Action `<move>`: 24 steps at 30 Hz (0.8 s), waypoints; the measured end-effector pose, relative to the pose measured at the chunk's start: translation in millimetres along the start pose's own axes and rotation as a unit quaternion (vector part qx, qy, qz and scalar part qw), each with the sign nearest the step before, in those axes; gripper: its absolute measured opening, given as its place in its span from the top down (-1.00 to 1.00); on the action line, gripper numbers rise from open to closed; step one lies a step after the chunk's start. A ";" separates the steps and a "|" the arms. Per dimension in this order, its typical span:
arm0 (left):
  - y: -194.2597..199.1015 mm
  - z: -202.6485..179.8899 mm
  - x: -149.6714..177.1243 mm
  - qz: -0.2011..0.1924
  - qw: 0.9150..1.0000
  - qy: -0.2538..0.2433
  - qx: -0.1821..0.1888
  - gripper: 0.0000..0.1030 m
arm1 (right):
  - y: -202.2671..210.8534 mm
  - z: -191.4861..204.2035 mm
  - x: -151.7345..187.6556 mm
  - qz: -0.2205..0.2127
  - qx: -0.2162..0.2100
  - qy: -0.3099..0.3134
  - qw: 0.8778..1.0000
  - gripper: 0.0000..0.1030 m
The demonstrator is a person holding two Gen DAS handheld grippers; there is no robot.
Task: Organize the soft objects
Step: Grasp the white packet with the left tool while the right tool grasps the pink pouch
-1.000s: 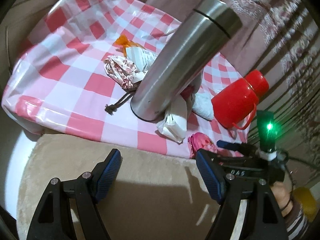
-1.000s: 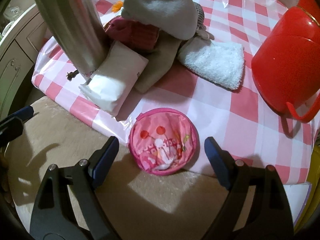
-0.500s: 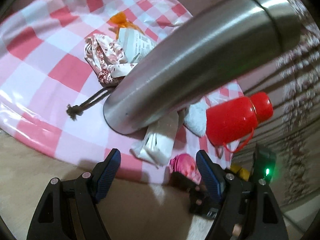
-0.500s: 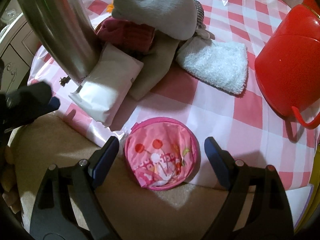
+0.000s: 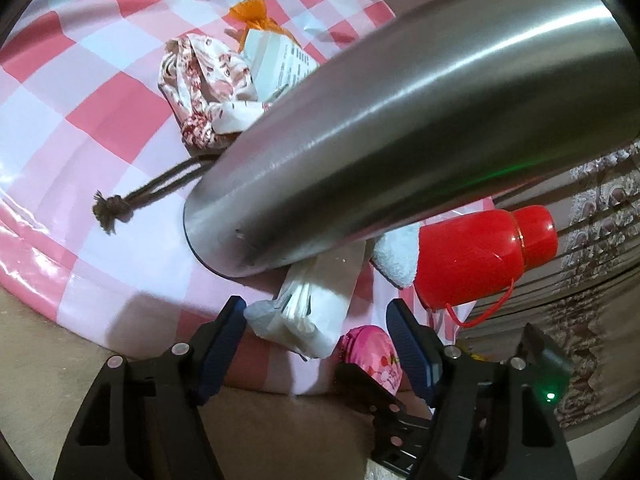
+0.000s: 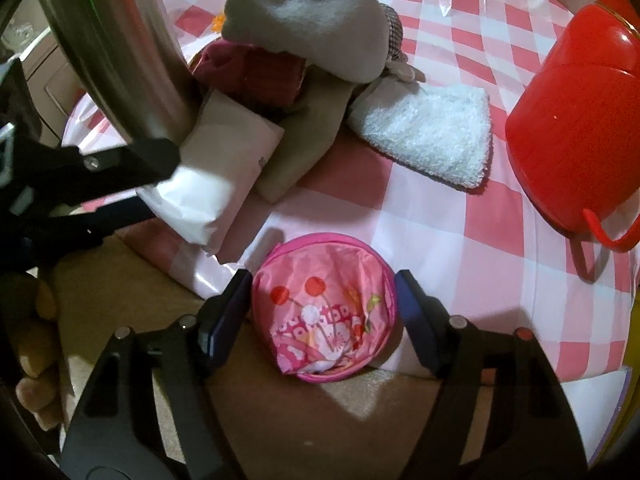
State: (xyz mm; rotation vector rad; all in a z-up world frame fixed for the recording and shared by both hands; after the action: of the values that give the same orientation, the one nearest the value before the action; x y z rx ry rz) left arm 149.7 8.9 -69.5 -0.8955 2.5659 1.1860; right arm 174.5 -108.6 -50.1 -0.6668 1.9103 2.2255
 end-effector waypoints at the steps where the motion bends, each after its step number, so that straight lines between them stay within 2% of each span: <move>1: -3.2 -0.5 0.4 0.003 1.000 0.001 -0.002 -0.32 | 1.1 -0.3 0.3 -0.002 -0.002 -0.002 1.000 -0.45; 5: -14.7 -3.9 -0.5 0.012 1.000 0.002 -0.004 -0.21 | 3.3 -3.3 -0.1 -0.007 -0.009 -0.013 1.000 -0.45; 8: -25.7 -7.1 1.5 0.021 1.000 0.001 -0.004 0.00 | 3.6 -3.4 -0.2 -0.007 -0.011 -0.015 1.000 -0.45; 10: -33.9 -7.8 2.7 0.030 1.000 0.004 -0.001 0.24 | 4.7 -3.2 0.6 -0.008 -0.012 -0.017 1.000 -0.45; 13: -38.0 -12.4 2.8 0.029 1.000 0.001 0.010 0.42 | 7.7 -4.6 2.1 -0.011 -0.016 -0.020 1.000 -0.45; 20: -36.6 -25.0 9.5 0.016 1.000 -0.022 0.015 0.45 | 20.5 -11.7 7.3 -0.030 -0.023 -0.040 0.998 -0.45; 24: -22.6 -31.3 17.3 0.008 0.999 -0.041 0.020 0.45 | 31.9 -17.2 10.9 -0.045 -0.025 -0.054 0.997 -0.44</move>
State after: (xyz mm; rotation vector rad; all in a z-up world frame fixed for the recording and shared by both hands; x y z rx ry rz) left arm 151.8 -33.4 -69.7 -0.8037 2.5272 1.1454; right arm 156.8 -133.2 -27.3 -0.6134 1.7442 2.2124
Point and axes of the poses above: each gripper's, at about its wrist camera, not at the fingertips, and y roughly against the way its jaws point, z to its left, x to its underside, the point moved 4 cm from there along -y, roughly the way its jaws point, and after that the axes turned 11 degrees about -y, right-handed, at the moved point
